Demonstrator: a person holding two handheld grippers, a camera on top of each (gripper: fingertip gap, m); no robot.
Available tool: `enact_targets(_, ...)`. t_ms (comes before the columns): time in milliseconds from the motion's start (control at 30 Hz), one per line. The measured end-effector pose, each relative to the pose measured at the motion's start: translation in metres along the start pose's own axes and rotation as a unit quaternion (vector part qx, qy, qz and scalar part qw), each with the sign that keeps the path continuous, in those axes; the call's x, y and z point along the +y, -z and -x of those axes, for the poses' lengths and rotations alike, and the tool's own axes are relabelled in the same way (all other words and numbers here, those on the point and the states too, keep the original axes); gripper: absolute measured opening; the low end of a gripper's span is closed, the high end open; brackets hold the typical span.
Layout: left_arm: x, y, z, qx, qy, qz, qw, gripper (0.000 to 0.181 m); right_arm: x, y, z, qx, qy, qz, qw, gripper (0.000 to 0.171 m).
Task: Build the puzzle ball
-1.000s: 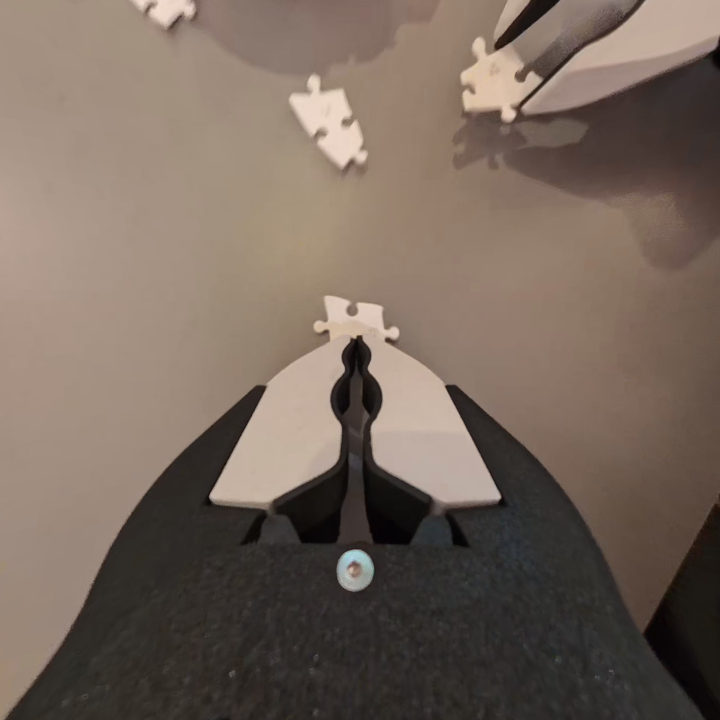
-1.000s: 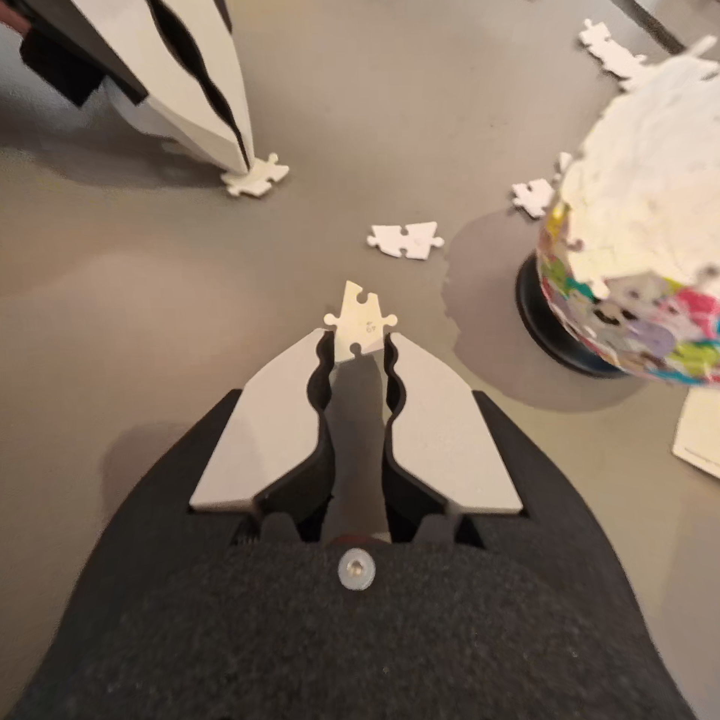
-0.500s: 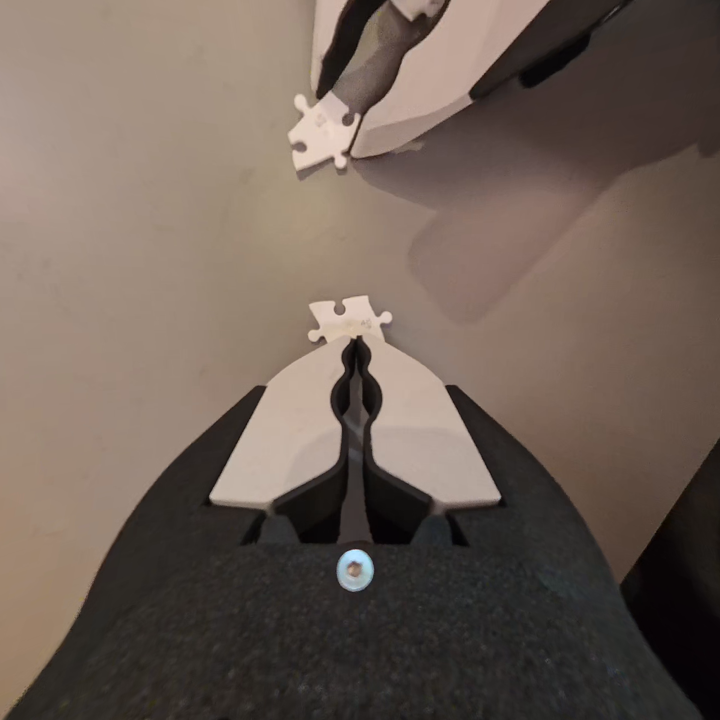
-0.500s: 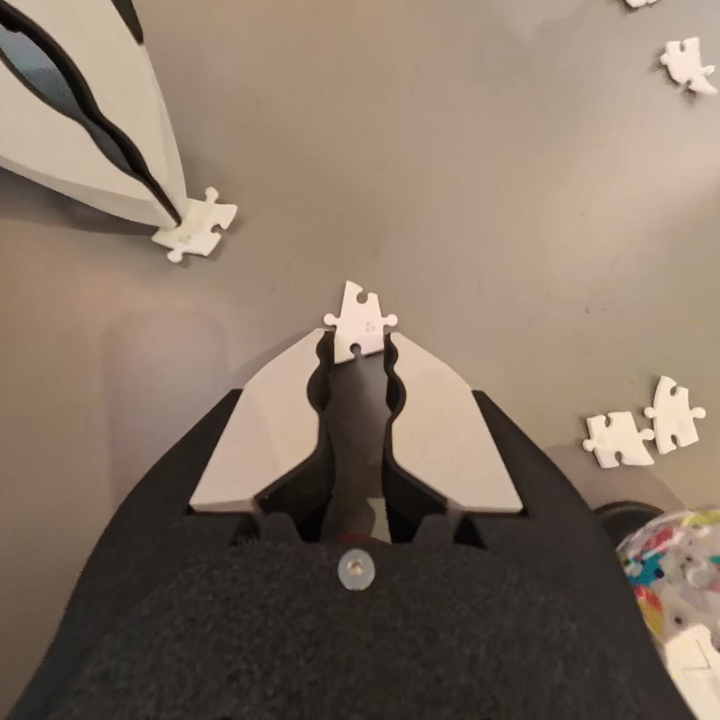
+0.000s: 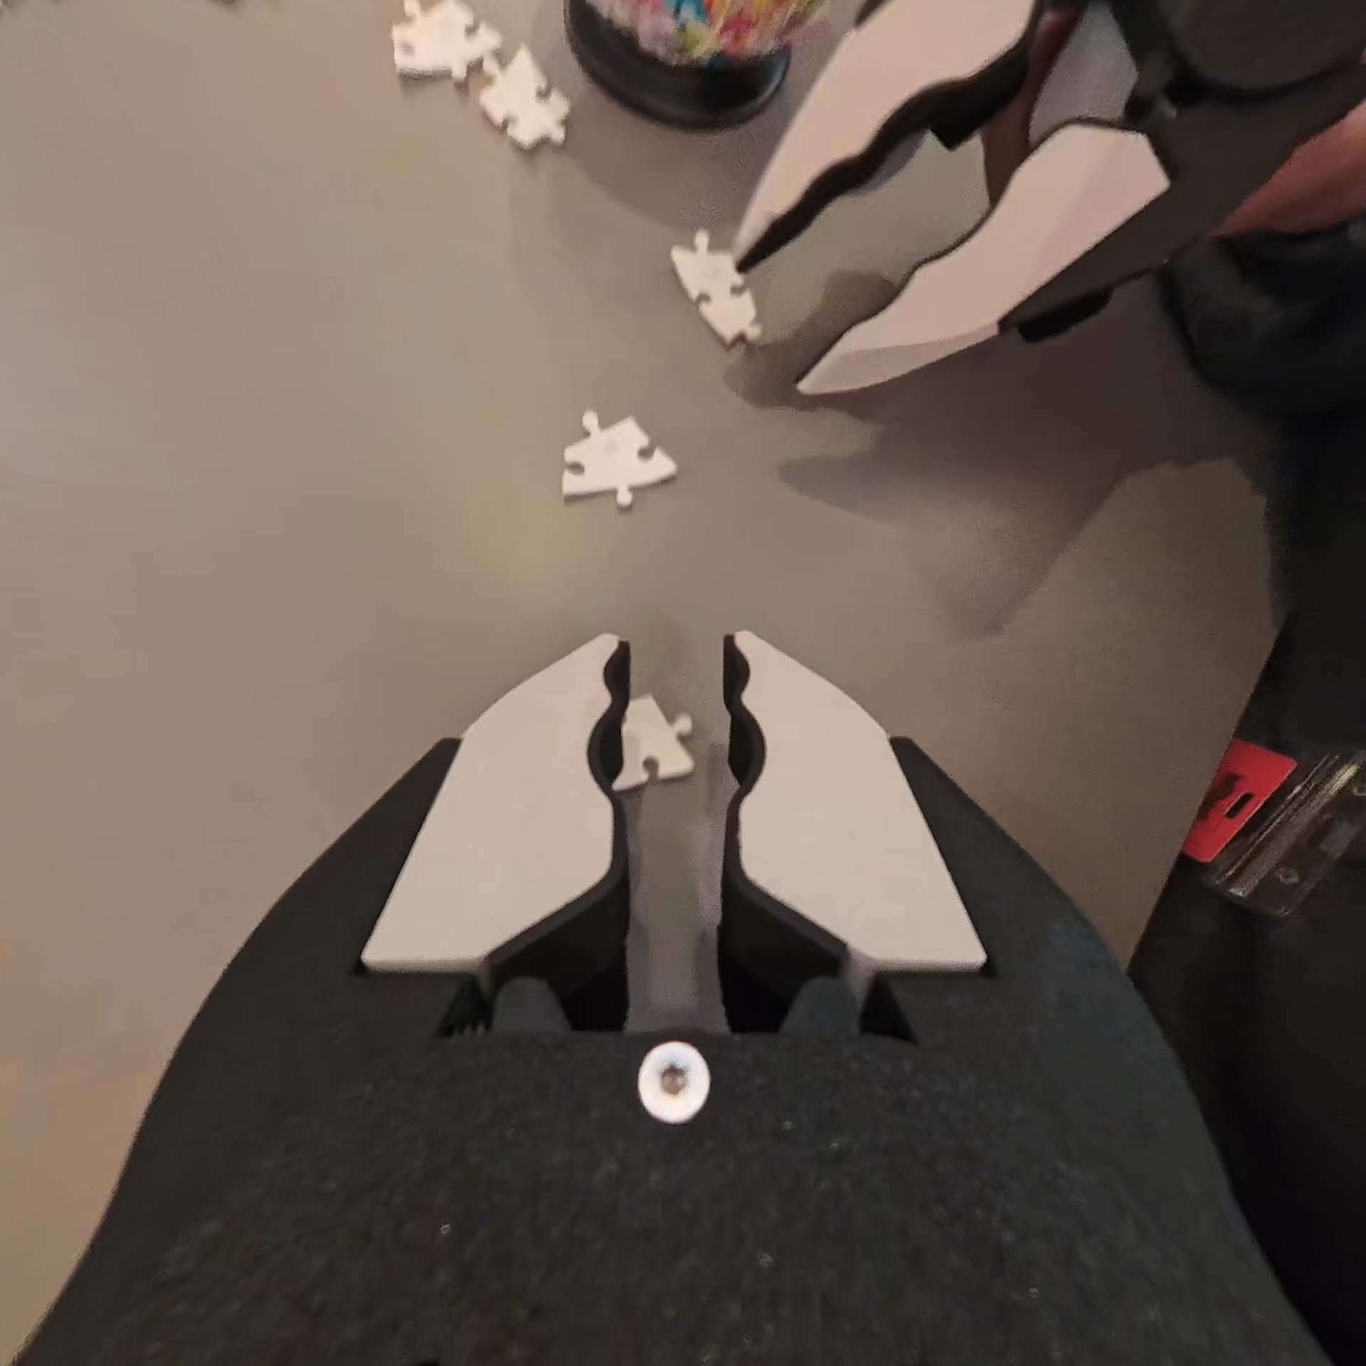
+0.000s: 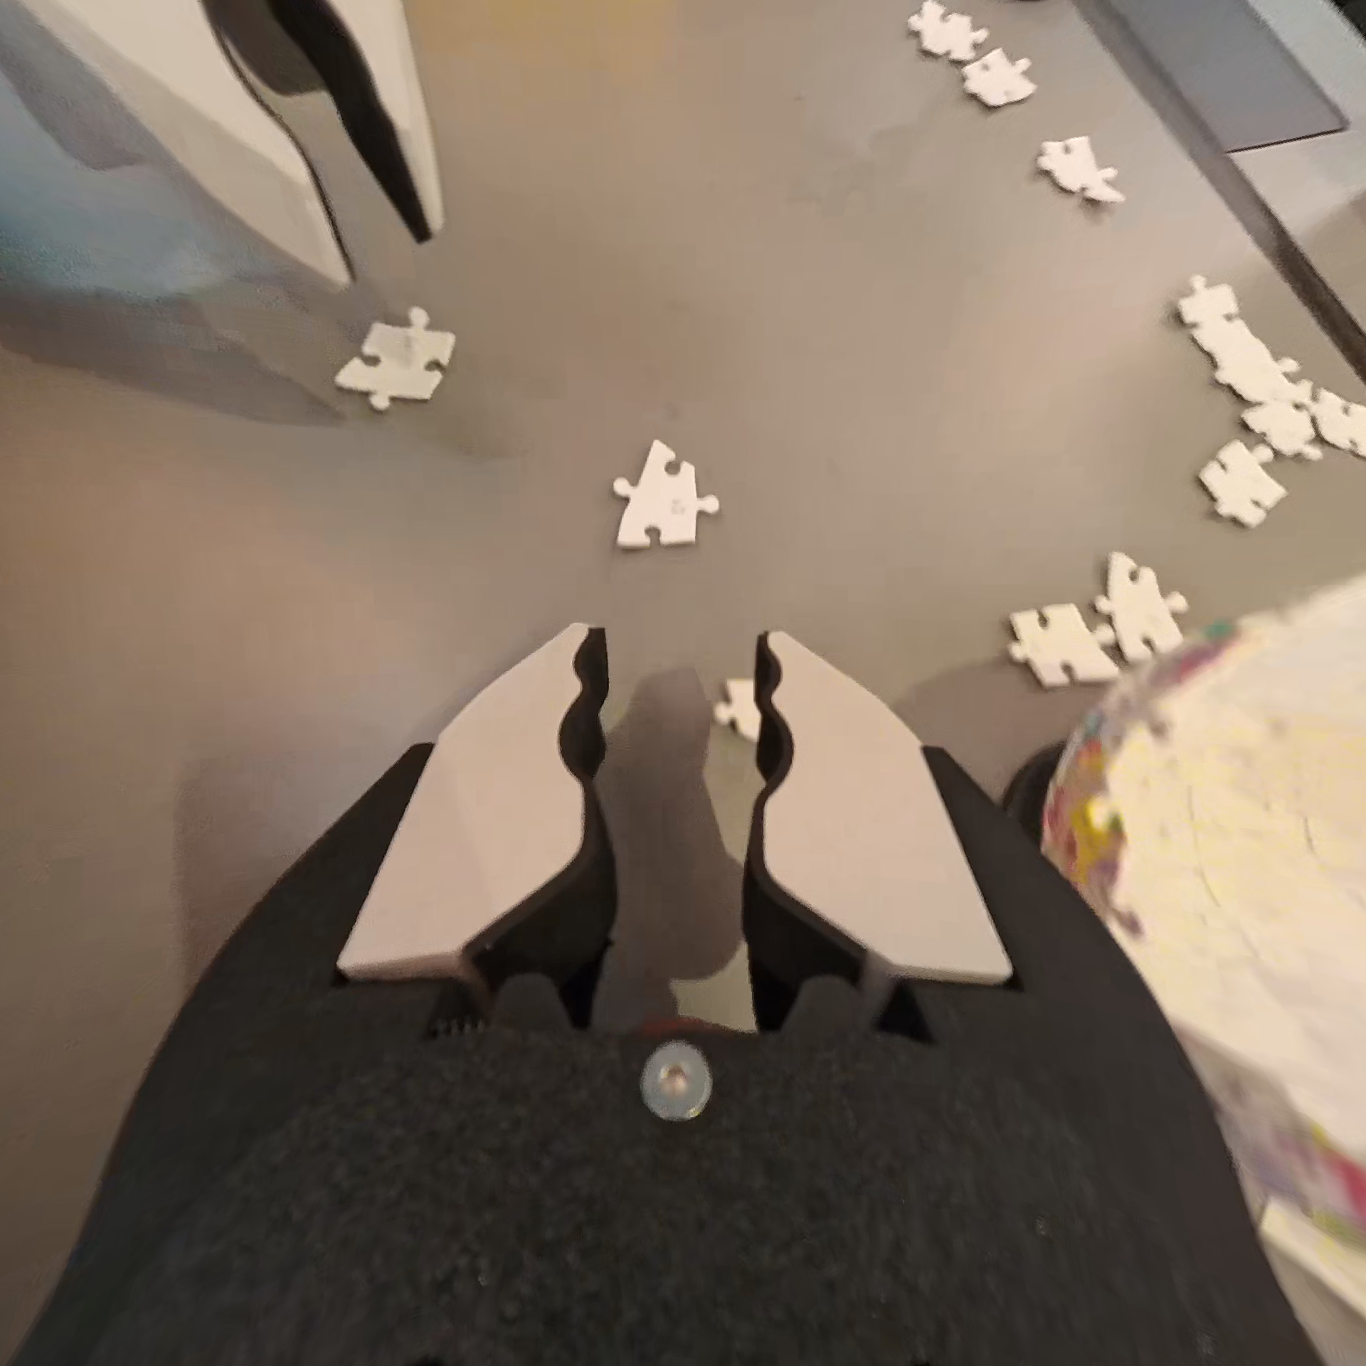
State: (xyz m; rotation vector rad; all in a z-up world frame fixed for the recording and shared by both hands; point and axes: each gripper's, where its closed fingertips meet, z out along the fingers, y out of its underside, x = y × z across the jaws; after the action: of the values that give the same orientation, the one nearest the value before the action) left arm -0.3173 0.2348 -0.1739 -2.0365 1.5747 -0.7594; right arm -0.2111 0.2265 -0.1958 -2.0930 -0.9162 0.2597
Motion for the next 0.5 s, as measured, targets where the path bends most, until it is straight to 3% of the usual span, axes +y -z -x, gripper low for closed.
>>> enact_targets(267,-0.05,-0.041,0.003,-0.007,-0.037,0.006,0.999,0.044,0.027,0.064,-0.011,0.056,-0.069,-0.112,0.99,0.03)
enact_targets(400,-0.069,-0.075,-0.003,-0.008,-0.045,0.026,0.999,0.061,0.029,0.076,-0.017,0.057,-0.096,-0.149,0.983,0.032)
enact_targets(500,-0.072,-0.099,-0.011,-0.006,-0.051,0.049,0.997,0.062,0.03,0.079,-0.016,0.047,-0.1,-0.158,0.981,0.032)
